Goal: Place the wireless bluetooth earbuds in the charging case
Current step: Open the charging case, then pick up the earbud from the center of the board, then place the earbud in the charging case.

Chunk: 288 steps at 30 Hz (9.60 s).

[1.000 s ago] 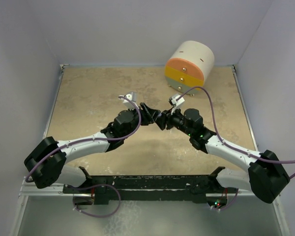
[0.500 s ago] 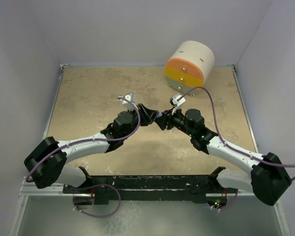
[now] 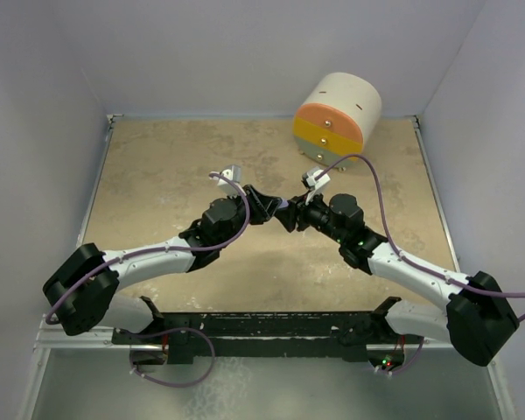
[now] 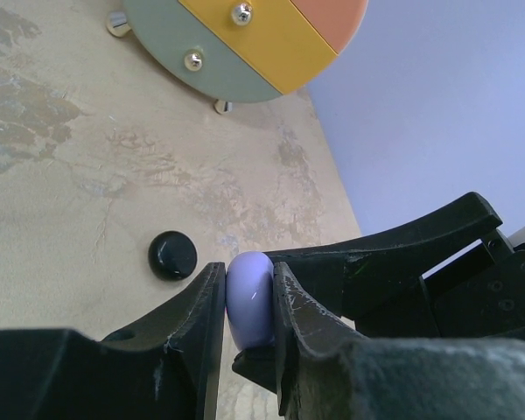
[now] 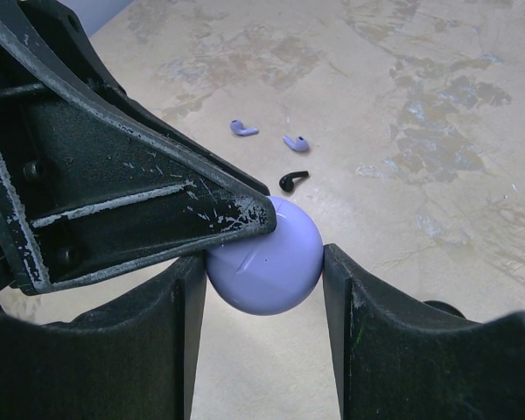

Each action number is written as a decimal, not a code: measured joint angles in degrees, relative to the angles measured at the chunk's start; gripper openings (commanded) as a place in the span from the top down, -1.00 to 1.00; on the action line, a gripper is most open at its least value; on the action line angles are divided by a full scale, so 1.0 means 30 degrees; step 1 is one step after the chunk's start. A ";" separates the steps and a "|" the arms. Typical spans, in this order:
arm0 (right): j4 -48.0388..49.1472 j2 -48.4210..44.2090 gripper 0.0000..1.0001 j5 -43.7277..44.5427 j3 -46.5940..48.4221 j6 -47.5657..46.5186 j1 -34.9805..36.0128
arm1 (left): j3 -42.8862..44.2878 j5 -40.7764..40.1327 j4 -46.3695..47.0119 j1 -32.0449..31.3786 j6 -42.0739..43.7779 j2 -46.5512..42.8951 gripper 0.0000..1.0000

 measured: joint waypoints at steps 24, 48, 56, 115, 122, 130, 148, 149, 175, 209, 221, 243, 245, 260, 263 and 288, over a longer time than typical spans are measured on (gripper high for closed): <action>-0.2834 -0.3373 -0.98 0.3162 0.0029 0.1180 0.0022 | -0.0051 -0.0015 -0.2171 0.1253 0.0022 -0.1399 1.00; -0.4022 -0.0656 -1.00 0.3993 0.0984 0.3009 0.0029 | -0.0350 0.1319 -0.2025 0.1253 0.0007 -0.1464 1.00; -0.3861 0.0911 -1.00 0.3993 0.1020 0.3249 0.0015 | -0.0386 0.1647 -0.1938 0.1355 -0.0015 -0.1647 1.00; -0.5450 1.4367 -0.19 0.3483 1.3165 -0.0452 0.0656 | -0.8029 1.3580 0.8196 1.5591 -1.2939 -0.4226 1.00; -0.5989 1.6415 -0.14 0.2929 1.5365 -0.1231 0.1494 | -0.8990 1.3894 0.9041 1.6429 -1.3886 -0.4728 1.00; -0.5967 1.8323 -0.12 0.2127 1.8141 -0.1639 0.2645 | -0.9923 1.4032 0.9544 1.6721 -1.4571 -0.5486 1.00; -0.6404 2.1821 -0.01 0.1479 2.1274 -0.1763 0.3577 | -1.0032 1.3988 0.7686 1.6757 -1.4411 -0.7861 1.00; -0.6404 2.1893 -0.01 0.1486 2.1303 -0.1756 0.3592 | -1.0032 1.3996 0.7686 1.6757 -1.4411 -0.7861 1.00; -0.6411 2.2702 0.15 0.1552 2.1376 -0.1894 0.3657 | -1.0040 1.4003 0.7708 1.6757 -1.4433 -0.7861 1.00; -0.6258 2.2950 0.69 0.1574 2.1449 -0.2025 0.3665 | -1.0346 1.4010 0.8021 1.6757 -1.4506 -0.7431 1.00; -0.6113 2.1930 0.99 0.0896 2.0101 -0.1399 0.3322 | -1.0346 1.4396 0.8349 1.6793 -1.4498 -0.7198 1.00; -0.2929 0.9420 1.00 -0.4918 1.1198 0.1049 -0.2739 | -0.8262 1.4957 0.9865 1.3770 -1.3355 -0.2703 1.00; -0.2637 0.8597 1.00 -0.5566 1.0571 0.1530 -0.2761 | -0.7941 1.4790 1.0178 1.3282 -1.3282 -0.2025 1.00; 0.4459 0.5202 1.00 -0.8568 0.5872 0.7249 -0.2958 | -0.6768 1.3406 1.2619 1.1307 -1.3347 0.0546 1.00; 0.5697 0.5151 1.00 -0.8706 0.5122 0.8123 -0.2958 | -0.6441 1.3121 1.2852 1.0695 -1.3347 0.0801 1.00; 0.8597 0.5151 1.00 -1.0040 0.3905 1.0054 -0.2958 | -0.6091 1.2101 1.3289 0.9449 -1.3340 0.1260 1.00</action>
